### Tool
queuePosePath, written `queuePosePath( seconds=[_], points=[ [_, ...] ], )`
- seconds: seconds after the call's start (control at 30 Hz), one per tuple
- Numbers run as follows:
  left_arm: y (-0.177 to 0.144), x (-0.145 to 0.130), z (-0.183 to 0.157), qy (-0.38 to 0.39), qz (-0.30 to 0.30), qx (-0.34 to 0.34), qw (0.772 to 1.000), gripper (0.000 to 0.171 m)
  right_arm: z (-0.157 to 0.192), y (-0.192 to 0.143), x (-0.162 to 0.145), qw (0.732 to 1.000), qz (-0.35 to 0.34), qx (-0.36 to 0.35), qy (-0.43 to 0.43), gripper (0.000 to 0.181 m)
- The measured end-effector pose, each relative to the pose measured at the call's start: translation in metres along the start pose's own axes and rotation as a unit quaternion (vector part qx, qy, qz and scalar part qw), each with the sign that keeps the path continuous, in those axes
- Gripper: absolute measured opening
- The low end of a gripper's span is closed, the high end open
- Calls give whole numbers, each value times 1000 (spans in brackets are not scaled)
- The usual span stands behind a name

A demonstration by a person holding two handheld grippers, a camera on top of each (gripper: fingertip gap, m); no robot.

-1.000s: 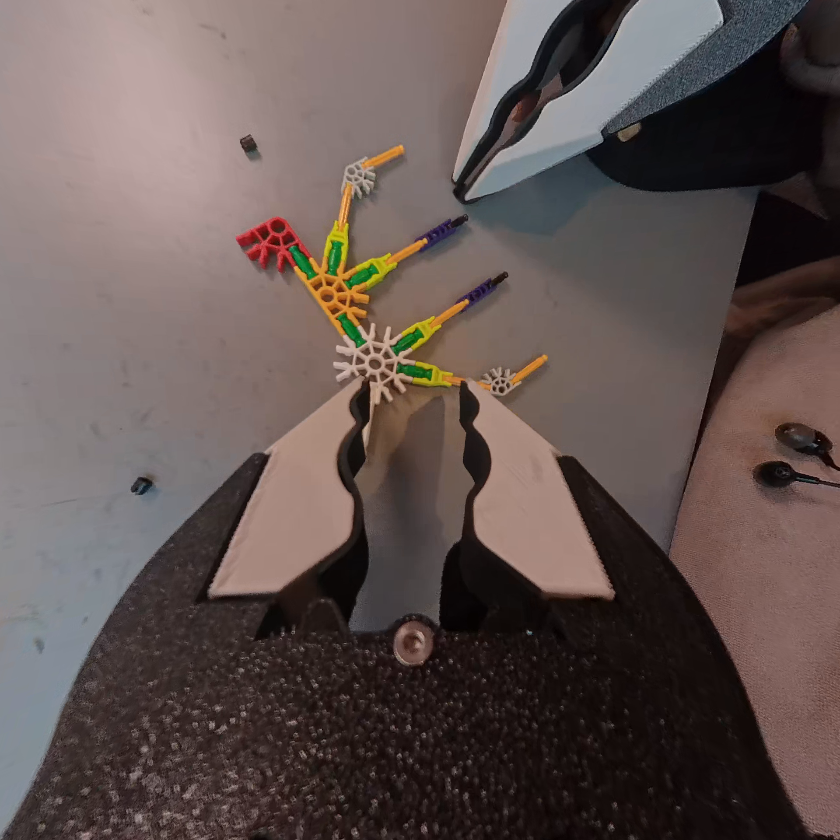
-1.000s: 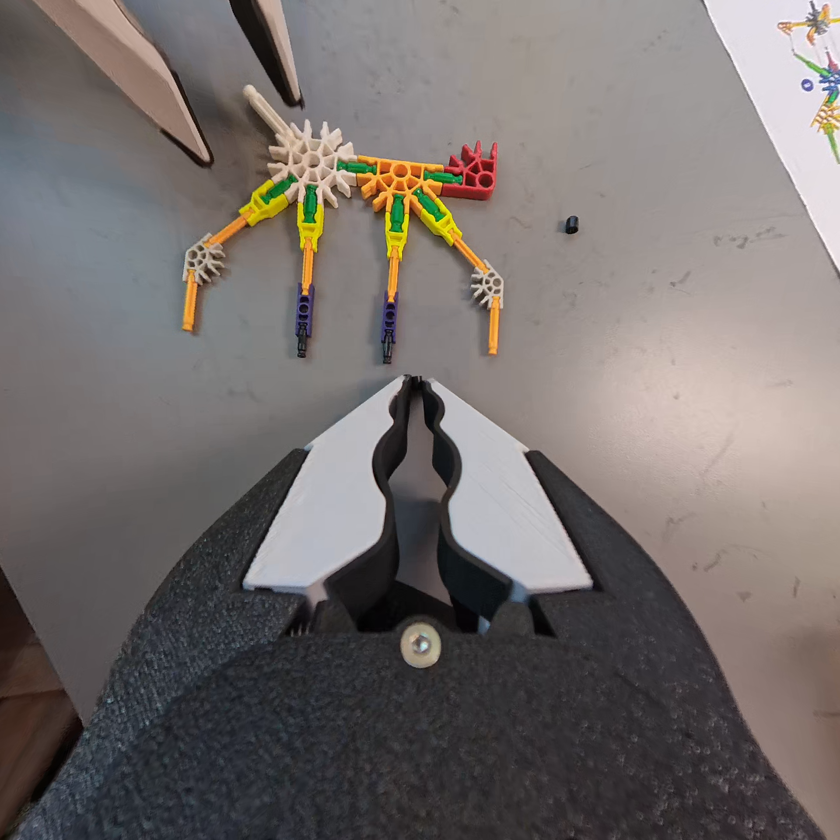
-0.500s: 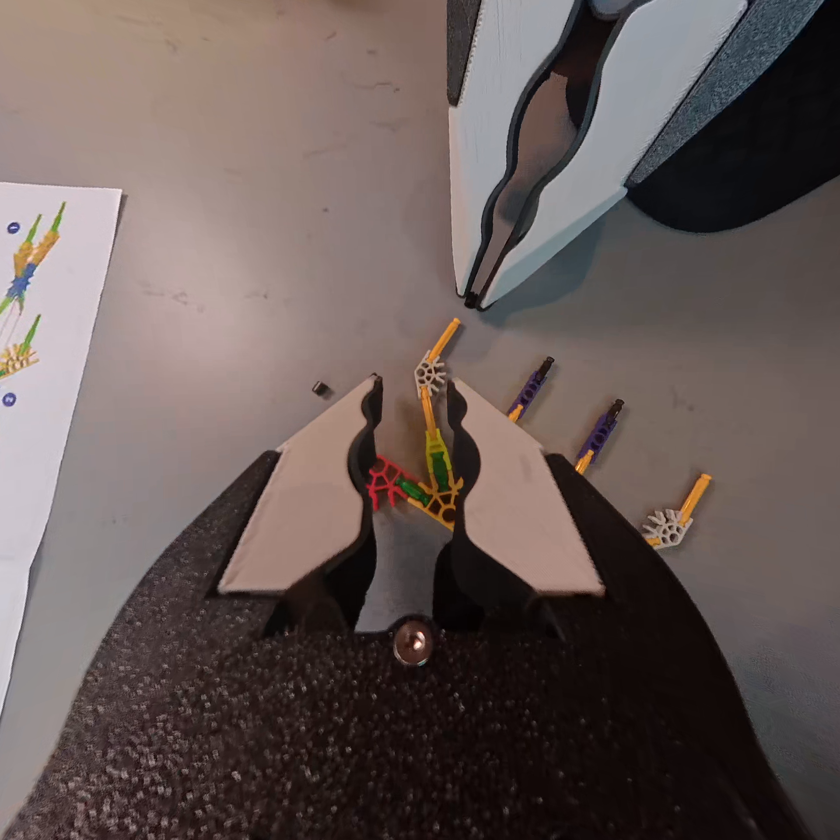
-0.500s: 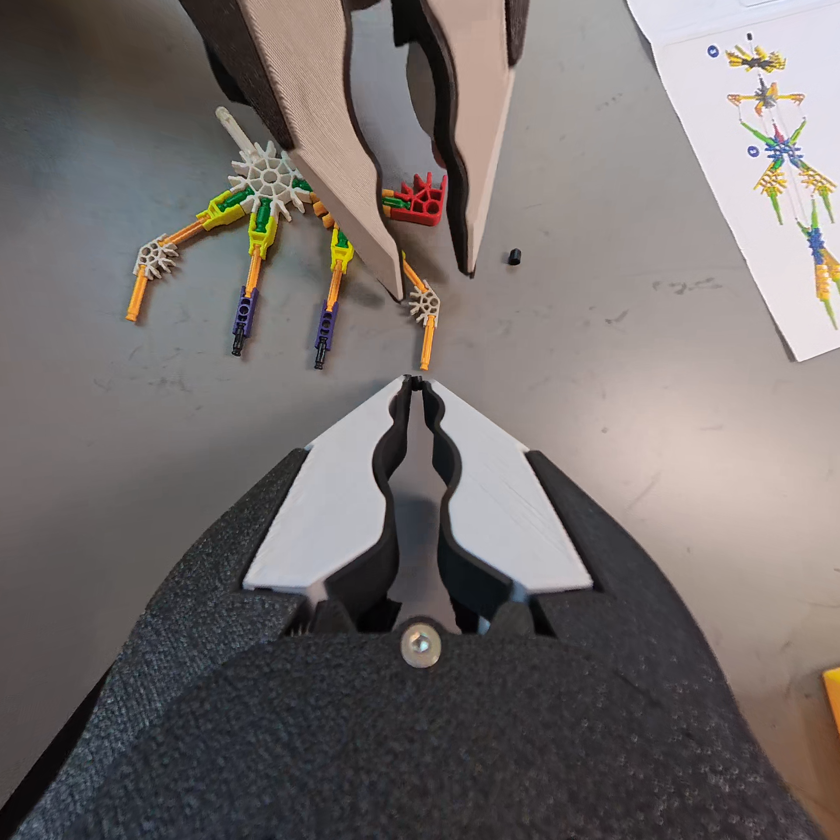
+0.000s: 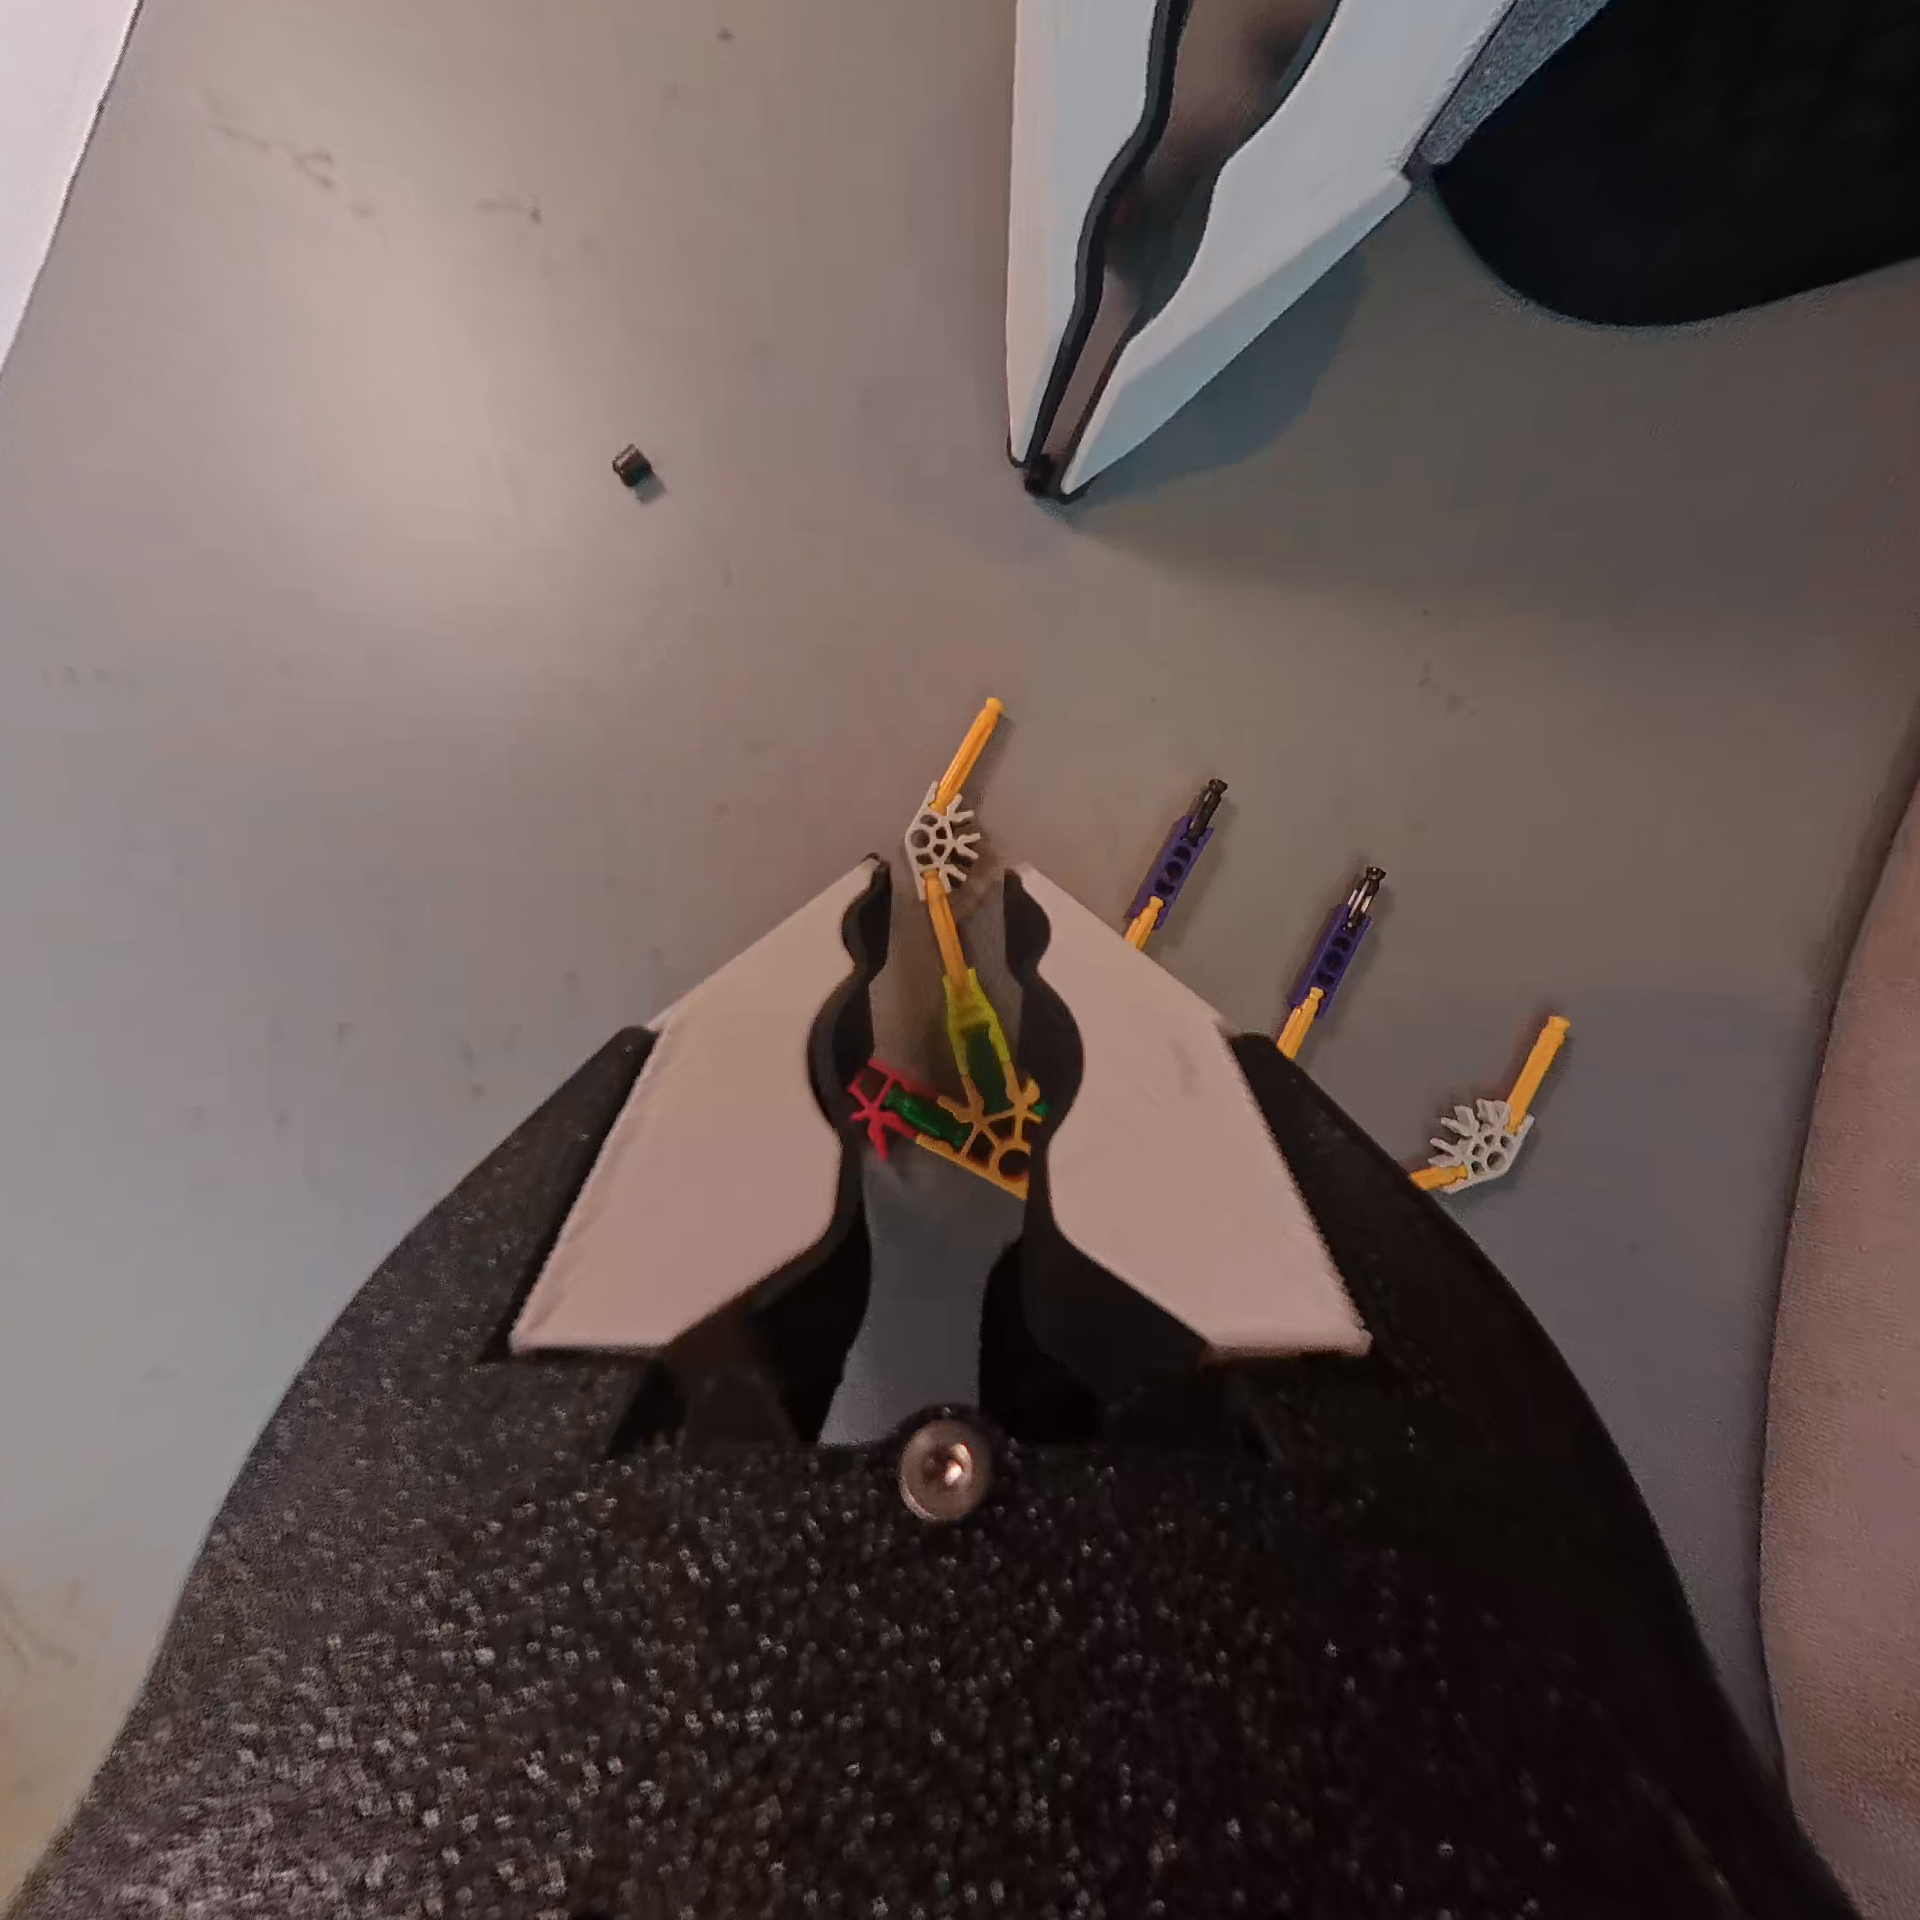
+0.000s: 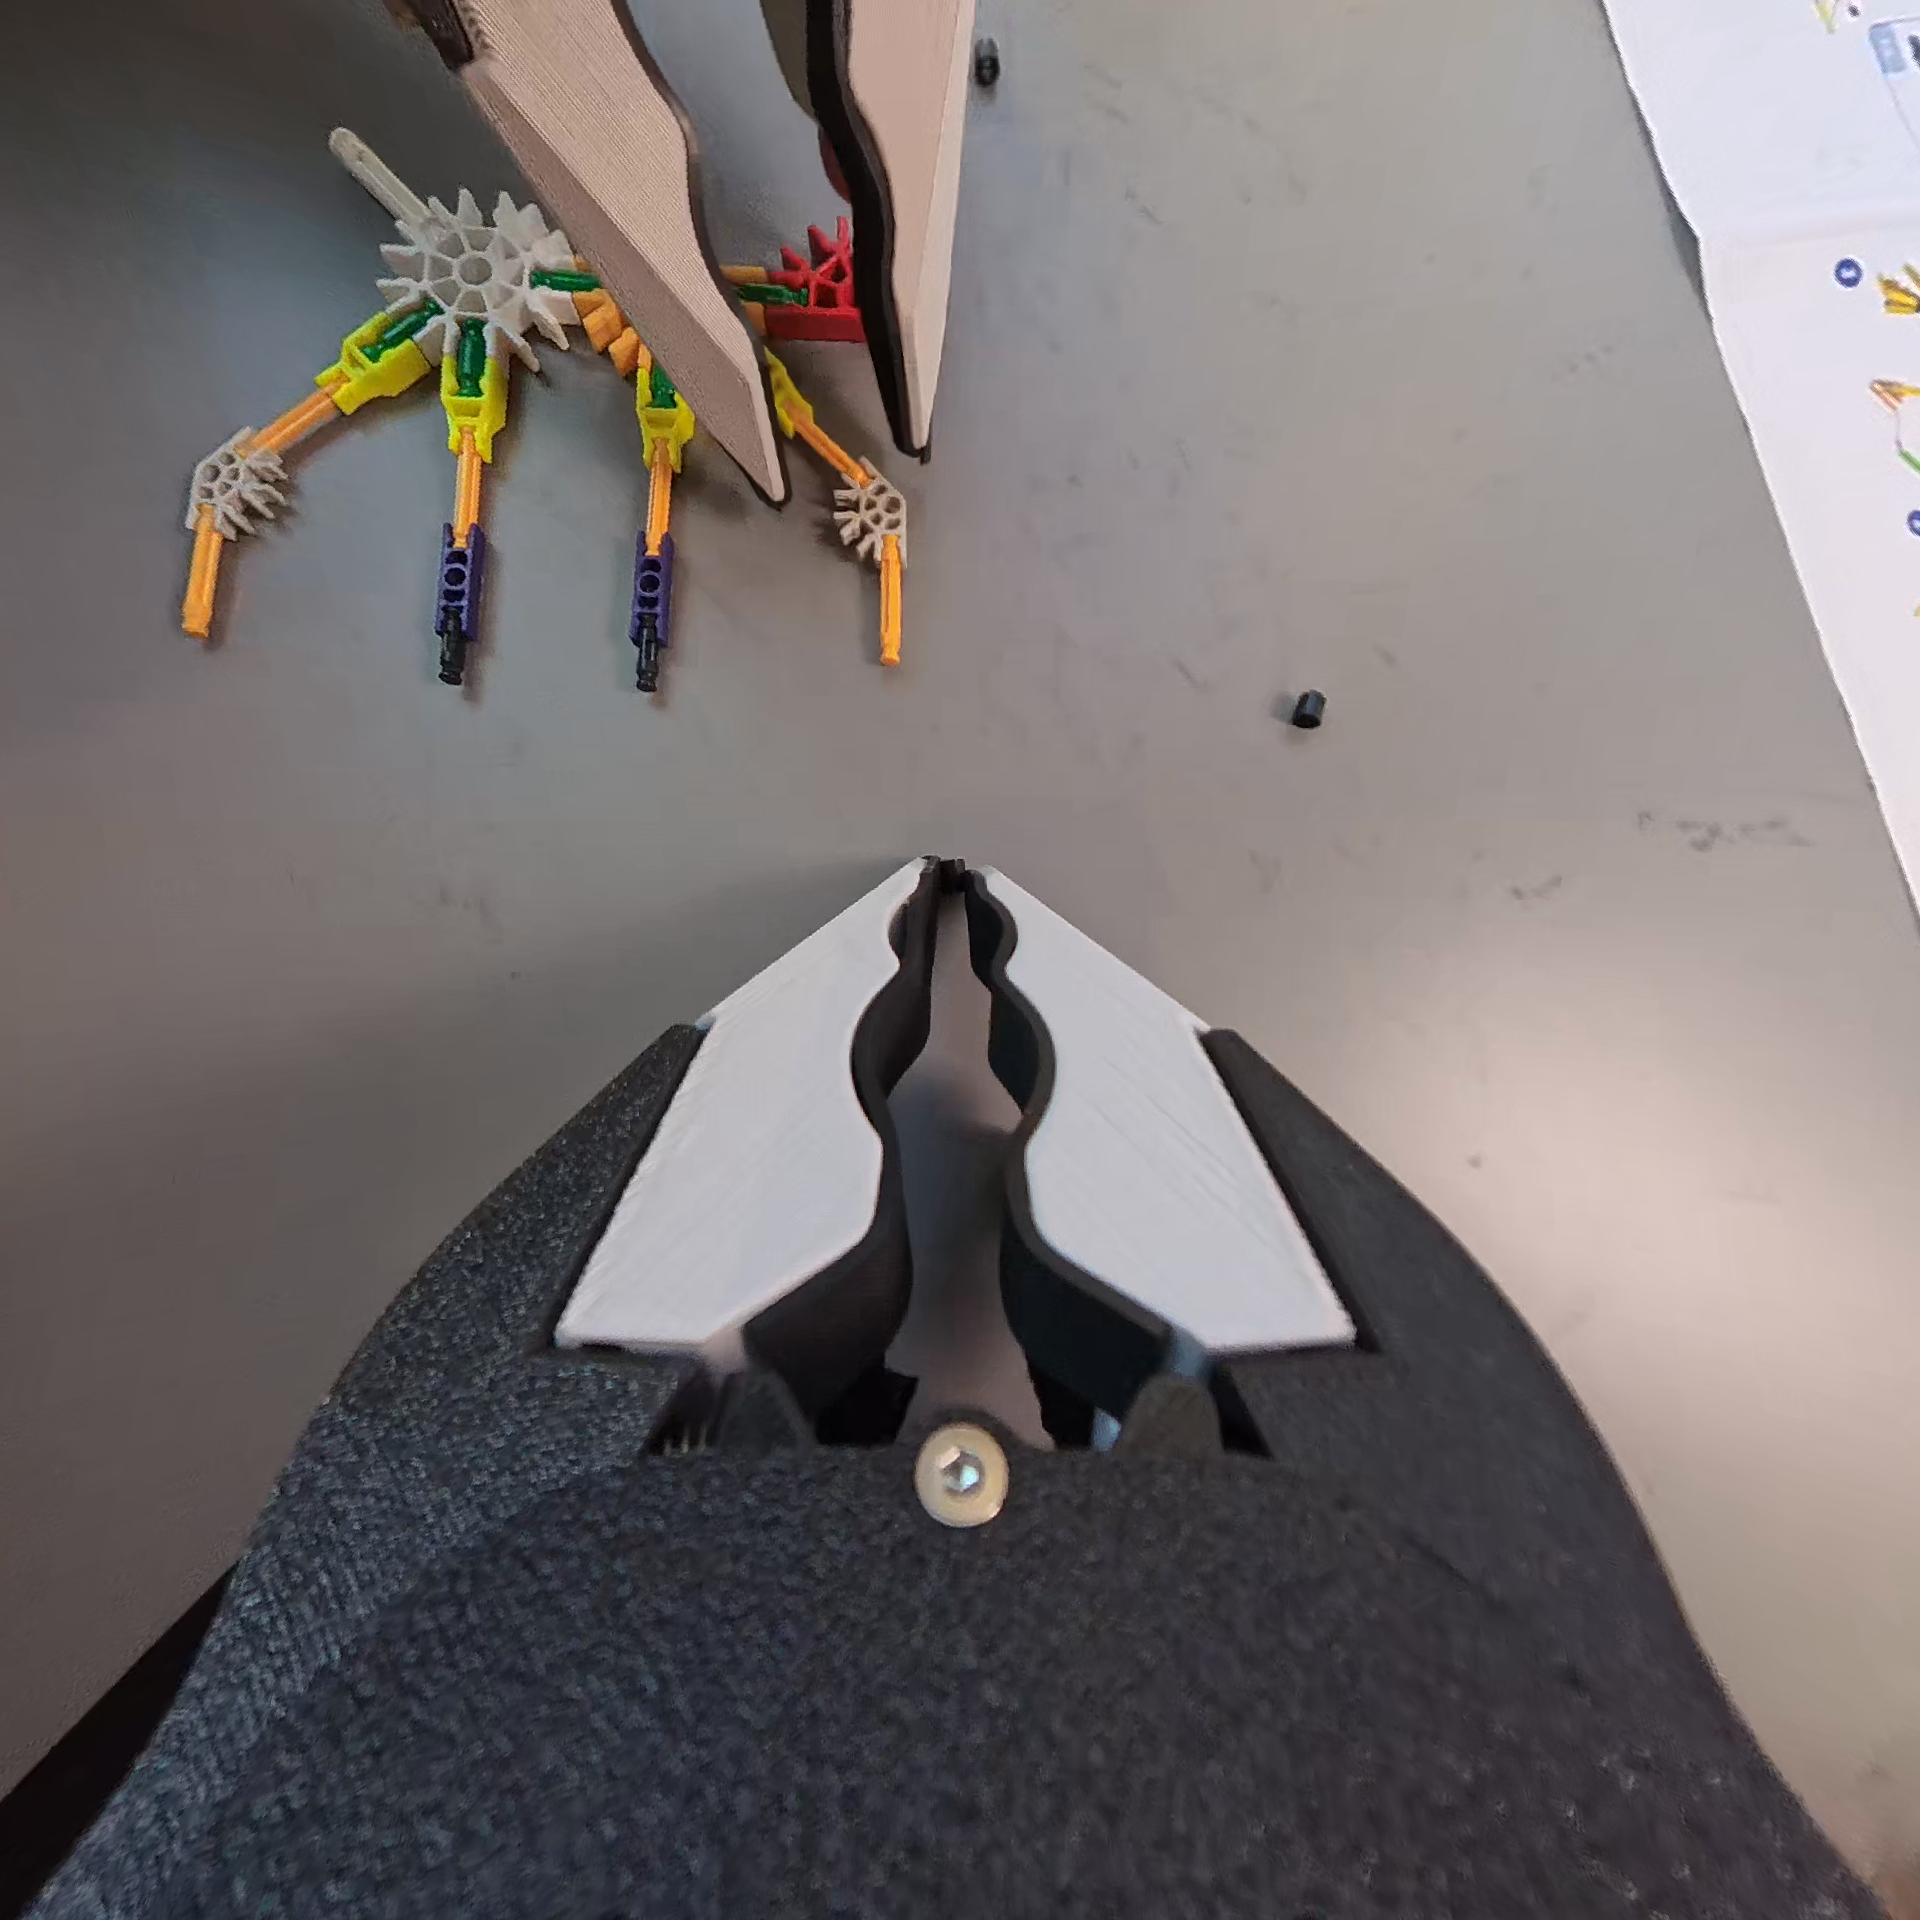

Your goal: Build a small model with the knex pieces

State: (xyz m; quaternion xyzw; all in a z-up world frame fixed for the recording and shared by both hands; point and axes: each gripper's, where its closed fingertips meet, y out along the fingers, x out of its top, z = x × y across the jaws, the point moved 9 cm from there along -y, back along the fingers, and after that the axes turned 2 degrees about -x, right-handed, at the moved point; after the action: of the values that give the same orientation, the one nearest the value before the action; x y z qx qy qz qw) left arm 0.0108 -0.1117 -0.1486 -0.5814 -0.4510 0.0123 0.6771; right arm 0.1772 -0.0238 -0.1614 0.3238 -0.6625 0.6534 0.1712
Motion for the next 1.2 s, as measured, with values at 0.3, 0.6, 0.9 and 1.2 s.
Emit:
queuePosePath(
  seconds=[0.3, 0.6, 0.9, 1.2],
  points=[
    [9, 1, 8, 80, -37, -19, 996, 26, 6, 18, 26, 998, 29, 16, -44, 4],
    [11, -7, 6, 44, -73, -17, 996, 13, 8, 21, 24, 1000, 1, 4, -24, 4],
    [11, -8, 2, 45, -92, 0, 995, 13, 7, 24, 26, 1000, -22, -9, -17, 4],
    [11, -7, 2, 37, -98, -2, 994, 12, 8, 25, 26, 999, -29, -8, -19, 4]
  ],
)
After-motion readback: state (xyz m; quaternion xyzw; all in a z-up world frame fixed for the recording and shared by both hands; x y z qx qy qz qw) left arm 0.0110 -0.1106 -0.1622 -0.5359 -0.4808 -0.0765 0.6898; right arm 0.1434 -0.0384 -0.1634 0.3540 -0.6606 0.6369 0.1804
